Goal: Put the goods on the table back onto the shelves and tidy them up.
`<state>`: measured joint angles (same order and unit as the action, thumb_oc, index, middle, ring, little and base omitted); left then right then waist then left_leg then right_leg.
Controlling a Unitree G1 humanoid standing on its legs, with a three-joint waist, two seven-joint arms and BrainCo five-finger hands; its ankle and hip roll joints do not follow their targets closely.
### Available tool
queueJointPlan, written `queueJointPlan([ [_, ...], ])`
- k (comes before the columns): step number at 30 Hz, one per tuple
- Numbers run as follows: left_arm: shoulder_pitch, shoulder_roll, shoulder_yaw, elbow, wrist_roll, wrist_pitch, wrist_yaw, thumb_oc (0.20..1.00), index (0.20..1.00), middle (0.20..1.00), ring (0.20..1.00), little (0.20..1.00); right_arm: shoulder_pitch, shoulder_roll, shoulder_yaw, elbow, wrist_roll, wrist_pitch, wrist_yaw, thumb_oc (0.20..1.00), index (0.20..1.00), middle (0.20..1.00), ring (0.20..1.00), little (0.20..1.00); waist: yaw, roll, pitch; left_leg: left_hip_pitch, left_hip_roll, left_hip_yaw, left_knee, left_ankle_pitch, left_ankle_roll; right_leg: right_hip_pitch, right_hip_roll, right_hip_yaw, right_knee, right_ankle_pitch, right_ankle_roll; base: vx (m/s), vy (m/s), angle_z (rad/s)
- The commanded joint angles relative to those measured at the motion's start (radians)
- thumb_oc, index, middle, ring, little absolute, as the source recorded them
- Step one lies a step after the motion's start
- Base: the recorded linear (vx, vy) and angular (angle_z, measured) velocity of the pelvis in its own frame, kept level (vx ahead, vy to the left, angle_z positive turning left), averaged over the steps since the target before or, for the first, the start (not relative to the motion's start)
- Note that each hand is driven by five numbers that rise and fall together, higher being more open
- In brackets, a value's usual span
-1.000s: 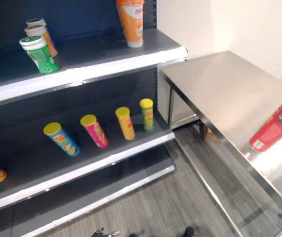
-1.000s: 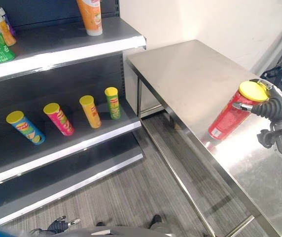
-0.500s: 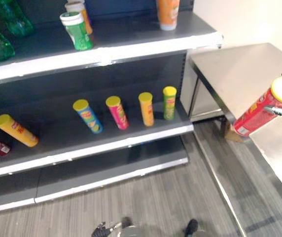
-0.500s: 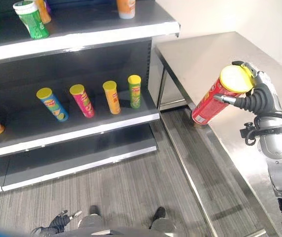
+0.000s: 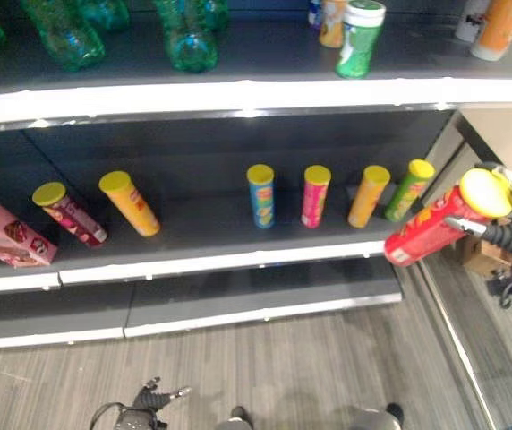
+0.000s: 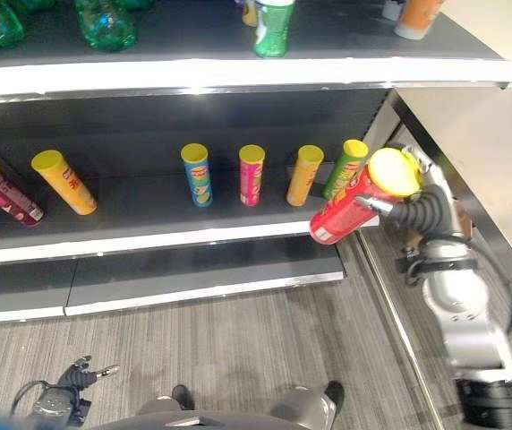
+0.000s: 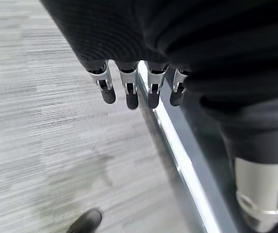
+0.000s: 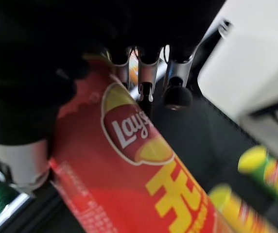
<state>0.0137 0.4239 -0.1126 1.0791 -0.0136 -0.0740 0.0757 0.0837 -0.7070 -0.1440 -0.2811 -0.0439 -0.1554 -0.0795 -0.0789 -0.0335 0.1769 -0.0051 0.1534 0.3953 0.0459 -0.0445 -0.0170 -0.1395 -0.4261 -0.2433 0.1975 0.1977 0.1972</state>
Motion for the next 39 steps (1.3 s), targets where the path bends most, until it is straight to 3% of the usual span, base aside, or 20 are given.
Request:
queueJointPlan([
  [1, -0.03, -0.026, 0.015, -0.015, 0.033, -0.012, -0.005, 1.0, 1.0, 1.0, 1.0, 1.0, -0.156, -0.127, -0.056, -0.051, -0.006, -0.051, -0.025, 0.2, 0.2, 0.2, 0.2, 0.2, -0.023, 0.01, -0.01, 0.074, -0.002, -0.045, -0.133, 0.024, -0.081, 0.003, 0.169, -0.037, -0.058, -0.128, -0.009, 0.02, 0.105, 0.27],
  [2, -0.04, -0.037, 0.002, -0.013, 0.033, -0.009, -0.01, 1.0, 1.0, 1.0, 1.0, 1.0, -0.174, -0.137, -0.012, -0.059, -0.006, -0.055, -0.007, 0.2, 0.2, 0.2, 0.2, 0.2, -0.025, 0.002, -0.009, 0.068, -0.028, -0.063, -0.133, 0.028, -0.073, 0.004, 0.271, 0.006, -0.073, -0.177, -0.034, 0.01, 0.108, 0.25],
  [4, -0.043, -0.051, -0.004, -0.02, 0.028, -0.008, -0.015, 1.0, 1.0, 1.0, 1.0, 1.0, -0.195, -0.152, 0.033, -0.058, -0.014, -0.057, 0.008, 0.2, 0.2, 0.2, 0.2, 0.2, -0.018, -0.005, -0.006, 0.066, -0.057, -0.07, -0.133, 0.026, -0.067, 0.014, 0.327, 0.007, -0.1, -0.183, -0.047, 0.0, 0.103, 0.35],
  [10, -0.036, -0.084, -0.004, -0.035, 0.015, -0.008, -0.01, 1.0, 1.0, 1.0, 1.0, 1.0, -0.281, -0.174, 0.186, -0.056, -0.041, -0.057, 0.042, 0.2, 0.2, 0.2, 0.2, 0.2, 0.011, -0.022, -0.021, 0.056, -0.095, -0.09, -0.133, 0.025, -0.064, 0.09, 0.36, 0.002, -0.248, -0.161, -0.064, 0.02, 0.006, 0.21],
  [13, -0.038, -0.103, -0.01, -0.052, -0.001, -0.008, 0.001, 1.0, 1.0, 1.0, 1.0, 1.0, -0.364, -0.171, 0.307, -0.047, -0.03, -0.058, 0.067, 0.2, 0.2, 0.2, 0.2, 0.2, 0.041, -0.026, 0.024, 0.002, -0.105, -0.107, 0.041, -0.023, -0.086, 0.123, 0.346, -0.013, -0.253, -0.181, -0.077, -0.01, 0.0, 0.0],
  [14, -0.048, -0.109, -0.017, -0.057, -0.01, 0.0, 0.006, 1.0, 1.0, 1.0, 1.0, 1.0, -0.4, -0.179, 0.359, -0.016, -0.062, -0.04, 0.069, 0.2, 0.2, 0.2, 0.2, 0.2, 0.047, -0.028, 0.045, -0.046, -0.068, -0.104, 0.12, -0.036, -0.108, 0.132, 0.328, -0.034, -0.258, -0.185, -0.08, -0.06, 0.023, 0.27],
  [15, -0.049, -0.109, -0.015, -0.056, -0.01, 0.0, 0.006, 1.0, 1.0, 1.0, 1.0, 1.0, -0.405, -0.179, 0.363, -0.013, -0.063, -0.041, 0.068, 0.2, 0.2, 0.2, 0.2, 0.2, 0.042, -0.029, 0.042, -0.053, -0.069, -0.106, 0.123, -0.032, -0.107, 0.127, 0.327, -0.036, -0.258, -0.182, -0.08, 0.04, 0.123, 0.6],
  [16, -0.048, -0.113, -0.014, -0.042, -0.012, 0.005, 0.019, 1.0, 1.0, 1.0, 1.0, 1.0, -0.435, -0.168, 0.41, 0.009, -0.112, -0.018, 0.065, 0.2, 0.2, 0.2, 0.2, 0.2, 0.053, -0.028, 0.044, -0.061, -0.003, -0.101, 0.126, -0.026, -0.118, 0.139, 0.313, -0.039, -0.268, -0.186, -0.071, 0.1, 0.154, 0.81],
  [17, -0.05, -0.113, -0.01, -0.035, -0.012, 0.006, 0.027, 1.0, 1.0, 1.0, 1.0, 1.0, -0.454, -0.163, 0.435, 0.021, -0.134, -0.013, 0.058, 0.2, 0.2, 0.2, 0.2, 0.2, 0.056, -0.03, 0.042, -0.066, 0.025, -0.11, 0.113, -0.015, -0.121, 0.135, 0.298, -0.038, -0.271, -0.185, -0.067, 0.13, 0.238, 0.56],
  [20, -0.068, -0.107, -0.003, -0.021, -0.028, 0.003, 0.06, 1.0, 1.0, 1.0, 1.0, 1.0, -0.484, -0.128, 0.477, 0.069, -0.155, -0.002, 0.036, 0.2, 0.2, 0.2, 0.2, 0.2, 0.064, -0.033, 0.026, -0.082, 0.131, -0.198, 0.028, 0.075, -0.141, 0.101, 0.249, -0.03, -0.273, -0.195, -0.045, 0.11, 0.261, 0.01],
  [22, -0.07, -0.101, -0.015, -0.034, -0.031, 0.004, 0.065, 1.0, 1.0, 1.0, 1.0, 1.0, -0.476, -0.111, 0.476, 0.078, -0.145, 0.006, 0.026, 0.2, 0.2, 0.2, 0.2, 0.2, 0.069, 0.002, 0.007, -0.087, 0.174, -0.272, -0.045, 0.127, -0.172, 0.111, 0.22, -0.005, -0.279, -0.217, -0.016, 0.33, 0.48, -0.01],
  [24, -0.067, -0.101, -0.027, -0.033, -0.011, 0.005, 0.06, 1.0, 1.0, 1.0, 1.0, 1.0, -0.465, -0.117, 0.461, 0.07, -0.169, 0.011, 0.03, 0.2, 0.2, 0.2, 0.2, 0.2, 0.063, 0.034, -0.004, -0.061, 0.146, -0.252, -0.103, 0.121, -0.189, 0.123, 0.184, -0.003, -0.276, -0.196, 0.004, 0.33, 0.507, -0.09],
  [26, -0.081, -0.089, -0.041, -0.035, 0.007, 0.002, 0.064, 1.0, 1.0, 1.0, 1.0, 1.0, -0.467, -0.106, 0.451, 0.076, -0.187, 0.023, 0.018, 0.2, 0.2, 0.2, 0.2, 0.2, 0.063, 0.035, -0.005, -0.05, 0.089, -0.227, -0.125, 0.11, -0.179, 0.111, 0.131, 0.01, -0.268, -0.152, 0.02, 0.22, 0.449, -0.21],
  [29, -0.088, -0.06, -0.048, -0.041, 0.027, -0.002, 0.061, 1.0, 1.0, 1.0, 1.0, 1.0, -0.499, -0.088, 0.457, 0.085, -0.205, 0.031, 0.008, 0.2, 0.2, 0.2, 0.2, 0.2, 0.07, 0.03, 0.002, -0.032, 0.01, -0.175, -0.133, 0.068, -0.134, 0.055, 0.064, 0.032, -0.222, -0.084, 0.038, 0.16, 0.407, -0.11],
  [31, -0.075, -0.046, -0.035, -0.045, 0.023, 0.002, 0.065, 1.0, 1.0, 1.0, 1.0, 1.0, -0.532, -0.076, 0.468, 0.095, -0.223, 0.037, -0.003, 0.2, 0.2, 0.2, 0.2, 0.2, 0.083, 0.033, 0.01, -0.025, -0.012, -0.136, -0.133, 0.049, -0.116, 0.023, 0.031, -0.018, -0.183, -0.044, 0.034, 0.1, 0.334, -0.53],
  [33, -0.059, -0.038, -0.022, -0.046, 0.02, 0.005, 0.07, 1.0, 1.0, 1.0, 1.0, 1.0, -0.546, -0.067, 0.473, 0.102, -0.226, 0.036, -0.018, 0.2, 0.2, 0.2, 0.2, 0.2, 0.089, 0.039, 0.022, -0.018, -0.015, -0.111, -0.133, 0.035, -0.104, 0.003, 0.03, -0.054, -0.128, -0.048, 0.031, 0.07, 0.209, -0.53],
  [34, -0.055, -0.034, -0.017, -0.04, 0.014, 0.011, 0.067, 1.0, 1.0, 1.0, 1.0, 1.0, -0.546, -0.064, 0.462, 0.1, -0.229, 0.038, -0.024, 0.2, 0.2, 0.2, 0.2, 0.2, 0.086, 0.041, 0.035, -0.016, -0.014, -0.11, -0.133, 0.04, -0.095, -0.024, 0.083, -0.006, -0.1, -0.068, 0.017, 0.04, 0.078, -0.03],
  [35, -0.055, -0.034, -0.017, -0.04, 0.014, 0.011, 0.067, 1.0, 1.0, 1.0, 1.0, 1.0, -0.546, -0.064, 0.462, 0.1, -0.229, 0.038, -0.024, 0.2, 0.2, 0.2, 0.2, 0.2, 0.086, 0.041, 0.034, -0.017, -0.014, -0.11, -0.133, 0.04, -0.095, -0.025, 0.083, -0.006, -0.101, -0.067, 0.017, 0.08, 0.098, 0.01],
  [37, -0.057, -0.039, -0.024, -0.034, 0.006, 0.008, 0.069, 1.0, 1.0, 1.0, 1.0, 1.0, -0.589, -0.062, 0.465, 0.118, -0.232, 0.043, -0.049, 0.2, 0.2, 0.2, 0.2, 0.2, 0.087, 0.044, 0.052, -0.017, -0.017, -0.111, -0.133, 0.043, -0.098, -0.046, 0.144, 0.01, -0.14, -0.087, 0.008, 0.05, 0.017, 0.03],
  [39, -0.059, -0.042, -0.029, -0.036, -0.002, 0.002, 0.068, 1.0, 1.0, 1.0, 1.0, 1.0, -0.609, -0.066, 0.468, 0.128, -0.24, 0.045, -0.068, 0.2, 0.2, 0.2, 0.2, 0.2, 0.091, 0.04, 0.056, -0.036, -0.026, -0.126, -0.133, 0.049, -0.099, -0.038, 0.158, 0.027, -0.197, -0.086, 0.01, 0.01, -0.036, 0.04],
])
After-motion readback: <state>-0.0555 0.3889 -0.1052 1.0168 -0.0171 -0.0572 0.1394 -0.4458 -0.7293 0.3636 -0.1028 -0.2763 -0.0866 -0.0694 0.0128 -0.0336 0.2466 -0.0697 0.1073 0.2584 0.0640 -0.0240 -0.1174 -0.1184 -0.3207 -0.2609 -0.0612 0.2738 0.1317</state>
